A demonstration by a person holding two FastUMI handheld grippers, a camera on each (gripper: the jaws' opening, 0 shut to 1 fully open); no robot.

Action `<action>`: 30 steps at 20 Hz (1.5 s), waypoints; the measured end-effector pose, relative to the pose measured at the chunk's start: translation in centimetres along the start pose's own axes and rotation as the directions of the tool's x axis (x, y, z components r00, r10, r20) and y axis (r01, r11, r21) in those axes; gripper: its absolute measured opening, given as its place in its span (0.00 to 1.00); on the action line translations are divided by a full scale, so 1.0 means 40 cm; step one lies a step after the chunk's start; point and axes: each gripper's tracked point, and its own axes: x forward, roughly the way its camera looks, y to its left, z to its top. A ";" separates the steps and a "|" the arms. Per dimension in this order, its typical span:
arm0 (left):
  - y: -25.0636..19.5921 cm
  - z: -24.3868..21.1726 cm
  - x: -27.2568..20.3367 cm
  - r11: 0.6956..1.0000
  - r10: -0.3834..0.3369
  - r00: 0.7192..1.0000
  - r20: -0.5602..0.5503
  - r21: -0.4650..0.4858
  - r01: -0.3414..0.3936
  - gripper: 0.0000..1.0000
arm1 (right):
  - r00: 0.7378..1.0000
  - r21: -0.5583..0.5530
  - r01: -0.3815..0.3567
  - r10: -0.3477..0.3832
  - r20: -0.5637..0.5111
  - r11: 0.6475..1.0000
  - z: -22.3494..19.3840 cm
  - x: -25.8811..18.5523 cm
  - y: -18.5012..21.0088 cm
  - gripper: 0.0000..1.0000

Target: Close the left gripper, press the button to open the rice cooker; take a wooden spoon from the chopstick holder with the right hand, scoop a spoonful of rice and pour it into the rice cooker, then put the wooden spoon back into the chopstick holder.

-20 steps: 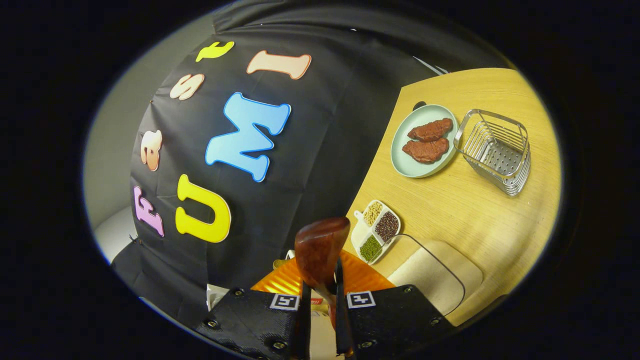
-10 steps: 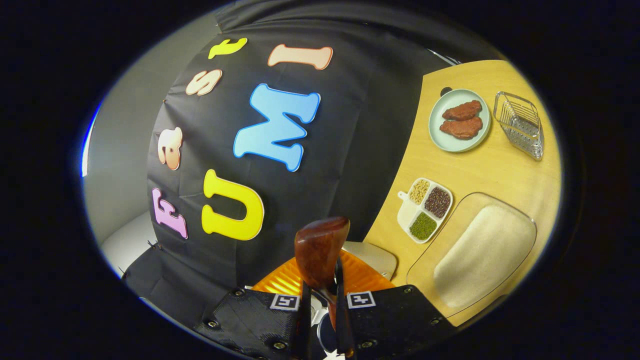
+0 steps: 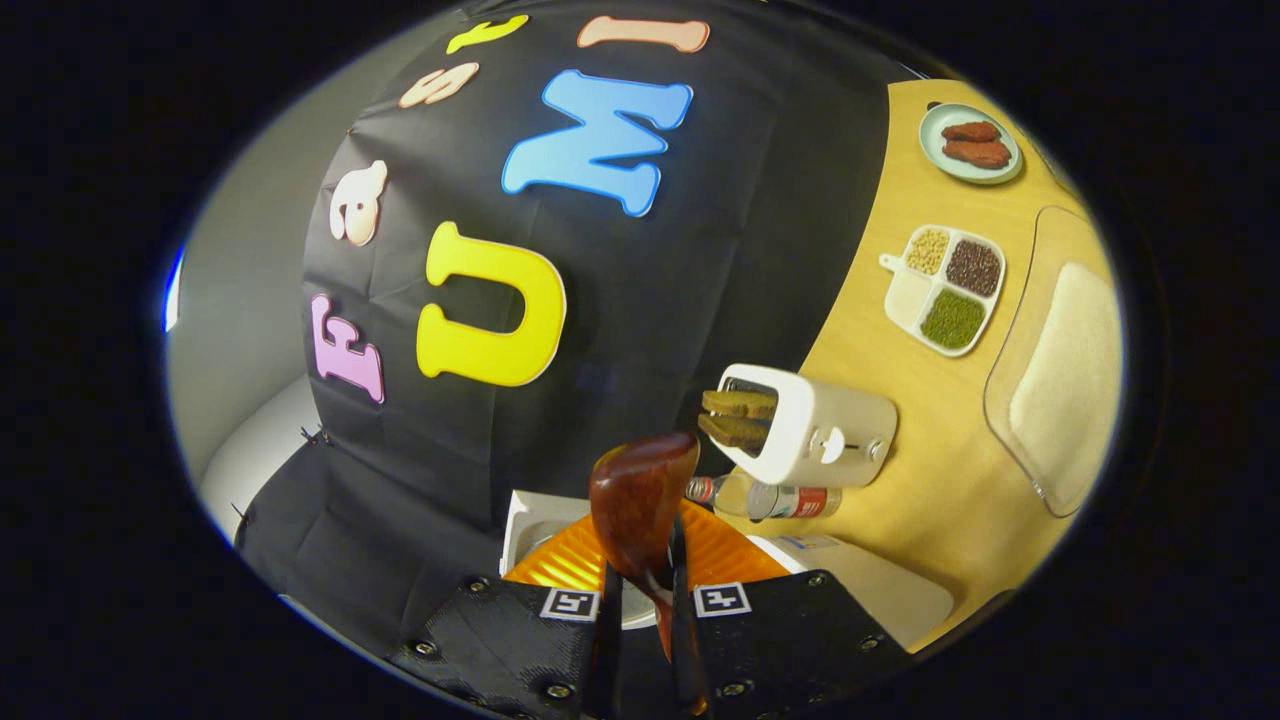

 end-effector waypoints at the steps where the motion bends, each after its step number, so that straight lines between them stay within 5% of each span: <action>1: 0.008 -0.003 0.000 1.000 0.006 1.000 -0.003 0.001 -0.006 0.99 | 1.000 -0.009 0.006 -0.006 -0.015 1.000 -0.030 0.018 -0.002 0.20; 8: 0.072 -0.023 -0.006 0.998 0.061 0.998 -0.016 0.016 -0.061 1.00 | 0.998 -0.257 0.041 -0.049 -0.026 0.966 -0.135 0.081 -0.015 0.19; 13: 0.117 -0.055 -0.013 0.995 0.098 0.995 -0.035 0.030 -0.097 1.00 | 0.997 -0.533 0.066 -0.075 0.005 0.843 -0.171 0.095 -0.032 0.19; 18: 0.147 -0.078 -0.023 0.992 0.127 0.991 -0.053 0.029 -0.126 0.96 | 0.997 -0.643 0.064 -0.080 0.005 0.763 -0.205 0.107 -0.038 0.20; 30: 0.161 -0.080 -0.046 0.988 0.150 0.987 -0.050 0.035 -0.149 1.00 | 0.999 -0.910 0.010 0.039 0.029 0.414 -0.244 0.096 0.086 0.19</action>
